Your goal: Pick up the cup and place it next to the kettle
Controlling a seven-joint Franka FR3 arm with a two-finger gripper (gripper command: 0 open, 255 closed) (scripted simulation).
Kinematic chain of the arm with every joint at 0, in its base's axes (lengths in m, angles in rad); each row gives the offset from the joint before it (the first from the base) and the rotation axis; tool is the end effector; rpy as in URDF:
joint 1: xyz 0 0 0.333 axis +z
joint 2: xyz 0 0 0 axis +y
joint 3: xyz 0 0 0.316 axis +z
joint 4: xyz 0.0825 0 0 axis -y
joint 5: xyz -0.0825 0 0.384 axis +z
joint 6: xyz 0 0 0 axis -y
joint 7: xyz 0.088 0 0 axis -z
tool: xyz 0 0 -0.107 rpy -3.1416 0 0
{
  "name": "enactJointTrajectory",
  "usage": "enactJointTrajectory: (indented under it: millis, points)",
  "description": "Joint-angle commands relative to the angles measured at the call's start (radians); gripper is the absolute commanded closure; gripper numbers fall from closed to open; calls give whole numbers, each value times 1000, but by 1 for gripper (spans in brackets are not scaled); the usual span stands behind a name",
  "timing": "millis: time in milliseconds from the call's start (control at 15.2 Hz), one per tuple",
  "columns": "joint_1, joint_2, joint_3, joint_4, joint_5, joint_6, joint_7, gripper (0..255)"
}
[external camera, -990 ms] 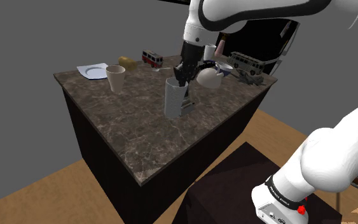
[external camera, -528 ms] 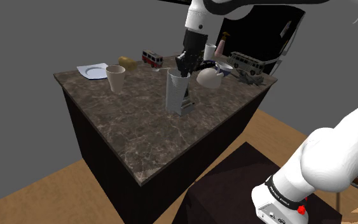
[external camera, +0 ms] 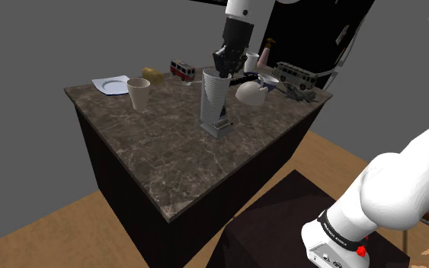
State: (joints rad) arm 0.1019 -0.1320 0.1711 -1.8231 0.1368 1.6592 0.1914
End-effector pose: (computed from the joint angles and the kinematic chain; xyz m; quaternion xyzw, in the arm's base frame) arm 0.4924 0.1569 0.5827 -0.9977 -0.0326 0.0294 0.0514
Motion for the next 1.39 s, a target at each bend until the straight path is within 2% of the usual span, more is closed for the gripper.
enactJointTrajectory:
  millis: [0, 462, 924, 1320]
  points:
    - [0, 2, 0, 31, -1, -29, 5, 255]
    - [0, 20, 0, 140, -4, -119, 16, 255]
    - [-75, 10, -98, 132, -21, -141, -154, 255]
    - [-139, 42, -178, 171, -39, -164, -297, 255]
